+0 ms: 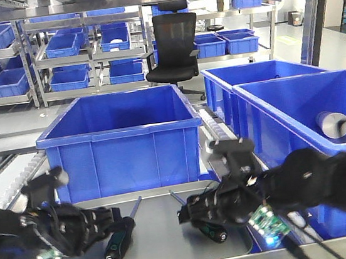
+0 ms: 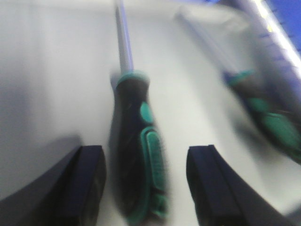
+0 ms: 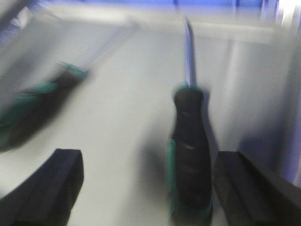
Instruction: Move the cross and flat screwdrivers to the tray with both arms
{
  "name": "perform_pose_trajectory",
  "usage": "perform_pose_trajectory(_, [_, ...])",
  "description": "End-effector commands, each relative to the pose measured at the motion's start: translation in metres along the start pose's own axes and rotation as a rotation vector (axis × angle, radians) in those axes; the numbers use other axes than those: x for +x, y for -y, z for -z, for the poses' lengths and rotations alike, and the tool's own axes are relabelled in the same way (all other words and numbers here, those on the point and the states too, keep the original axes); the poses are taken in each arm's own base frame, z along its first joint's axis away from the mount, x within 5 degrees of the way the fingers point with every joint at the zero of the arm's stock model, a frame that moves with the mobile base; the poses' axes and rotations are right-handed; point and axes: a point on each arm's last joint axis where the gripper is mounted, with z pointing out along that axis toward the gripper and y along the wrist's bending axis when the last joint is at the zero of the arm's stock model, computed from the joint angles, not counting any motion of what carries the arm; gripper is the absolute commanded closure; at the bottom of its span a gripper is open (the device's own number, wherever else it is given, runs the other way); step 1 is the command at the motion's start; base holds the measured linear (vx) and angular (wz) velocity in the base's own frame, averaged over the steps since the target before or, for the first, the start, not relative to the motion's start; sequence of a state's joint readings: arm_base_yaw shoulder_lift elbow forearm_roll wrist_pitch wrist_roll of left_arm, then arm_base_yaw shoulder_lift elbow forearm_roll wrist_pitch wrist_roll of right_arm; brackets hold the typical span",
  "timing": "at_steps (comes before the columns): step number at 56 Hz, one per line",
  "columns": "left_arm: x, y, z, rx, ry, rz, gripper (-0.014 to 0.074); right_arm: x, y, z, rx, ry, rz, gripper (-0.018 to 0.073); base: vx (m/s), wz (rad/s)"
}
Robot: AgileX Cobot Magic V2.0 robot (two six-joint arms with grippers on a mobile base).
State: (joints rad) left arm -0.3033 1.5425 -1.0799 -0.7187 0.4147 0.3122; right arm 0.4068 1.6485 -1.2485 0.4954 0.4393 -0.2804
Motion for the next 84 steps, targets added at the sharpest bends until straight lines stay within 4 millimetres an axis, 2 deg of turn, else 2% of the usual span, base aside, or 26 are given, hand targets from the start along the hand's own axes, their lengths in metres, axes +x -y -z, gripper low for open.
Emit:
perform_pose_trajectory(1, [-0.020,0.019,0.043,0.026,0.135,-0.129,0.0160,-0.029,-0.009,0.054,0.011,0.159,0.085,0.0043,0.00,0.00])
perform_pose_trajectory(4, [-0.020,0.024,0.060,0.023,0.140,-0.192,0.0238,-0.030,-0.010,0.076,0.026,0.151,0.126,0.0151,0.00,0.00])
perform_pose_trajectory(6, [-0.020,0.028,0.076,0.016,0.151,-0.250,0.0321,-0.029,-0.010,0.090,0.037,0.140,0.148,0.0239,0.00,0.00])
perform_pose_trajectory(12, [-0.012,0.037,0.122,-0.013,0.154,-0.385,0.0575,-0.022,-0.010,0.134,0.104,0.095,0.247,0.0561,0.00,0.00])
perform_pose_trajectory(13, [-0.010,0.037,0.128,-0.019,0.154,-0.396,0.0605,-0.020,-0.011,0.141,0.118,0.089,0.267,0.0575,0.00,0.00])
perform_pose_trajectory(19, [0.010,0.037,0.164,-0.051,0.192,-0.424,0.0603,-0.003,-0.014,0.179,0.156,0.174,0.316,0.0573,0.00,0.00])
perform_pose_trajectory(23, [0.035,0.030,0.177,-0.053,0.230,-0.420,0.0601,0.018,-0.015,0.198,0.167,0.284,0.322,0.0571,0.00,0.00])
perform_pose_trajectory(29, [0.076,0.018,0.196,-0.048,0.346,-0.408,0.0598,0.057,-0.011,0.215,0.185,0.453,0.325,0.0571,0.00,0.00])
perform_pose_trajectory(33, [0.102,0.010,0.211,-0.039,0.461,-0.401,0.0596,0.086,-0.006,0.214,0.192,0.517,0.304,0.0570,0.00,0.00])
perform_pose_trajectory(37, [0.123,0.002,0.216,-0.035,0.540,-0.389,0.0596,0.112,0.000,0.210,0.194,0.581,0.273,0.0570,0.00,0.00])
perform_pose_trajectory(44, [0.142,-0.007,0.220,-0.037,0.646,-0.389,0.0596,0.133,0.008,0.200,0.197,0.626,0.237,0.0569,0.00,0.00])
perform_pose_trajectory(79, [0.146,-0.011,0.217,-0.040,0.666,-0.382,0.0596,0.136,0.009,0.196,0.199,0.627,0.233,0.0567,0.00,0.00])
perform_pose_trajectory(84, [0.151,-0.019,0.213,-0.115,0.719,-0.472,0.0596,0.136,0.009,0.196,0.199,0.627,0.233,0.0567,0.00,0.00])
